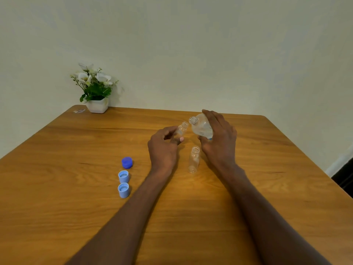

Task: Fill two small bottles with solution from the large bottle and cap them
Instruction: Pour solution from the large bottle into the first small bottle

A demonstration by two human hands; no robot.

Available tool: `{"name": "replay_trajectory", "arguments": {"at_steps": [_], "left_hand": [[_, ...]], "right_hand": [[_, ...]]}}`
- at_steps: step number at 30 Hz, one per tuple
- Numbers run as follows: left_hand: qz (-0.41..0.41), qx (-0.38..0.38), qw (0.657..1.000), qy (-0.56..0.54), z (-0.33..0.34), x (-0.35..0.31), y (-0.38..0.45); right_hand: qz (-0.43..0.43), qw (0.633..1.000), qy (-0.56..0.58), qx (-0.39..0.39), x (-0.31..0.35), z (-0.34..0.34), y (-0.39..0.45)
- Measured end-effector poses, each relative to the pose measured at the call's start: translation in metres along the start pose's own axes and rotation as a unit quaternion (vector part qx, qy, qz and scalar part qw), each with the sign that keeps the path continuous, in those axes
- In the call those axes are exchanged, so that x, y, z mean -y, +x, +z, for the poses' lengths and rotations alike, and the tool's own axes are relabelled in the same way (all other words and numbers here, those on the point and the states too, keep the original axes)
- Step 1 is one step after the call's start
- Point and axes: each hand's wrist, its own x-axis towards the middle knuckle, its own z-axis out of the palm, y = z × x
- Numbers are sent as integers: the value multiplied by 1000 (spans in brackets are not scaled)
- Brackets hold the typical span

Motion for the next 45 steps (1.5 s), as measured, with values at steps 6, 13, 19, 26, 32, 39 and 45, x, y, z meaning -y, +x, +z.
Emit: {"name": "replay_trajectory", "arguments": {"at_steps": [6,13,19,26,32,39,45], "left_hand": [[-4,4,1000,9,0,0,0],[-7,12,1000,27,-1,0,0],[-15,15,999,30,0,0,0],[-18,16,999,39,-1,1,0],[-24,20,999,42,0,2,1],[-26,23,999,41,-1,3,1],[-32,25,998,39,0,3,1]], "right_hand": [[-2,1000,-24,9,-4,0,1],[-11,999,-32,14,-5,0,0],[-17,999,-32,17,-6,0,0],[-14,999,-36,18,-5,-1,-2],[-19,999,-40,22,-4,-2,-2],[-27,998,-52,26,-4,-3,-2],[-25,998,-53,31,-2,-5,-2]]}}
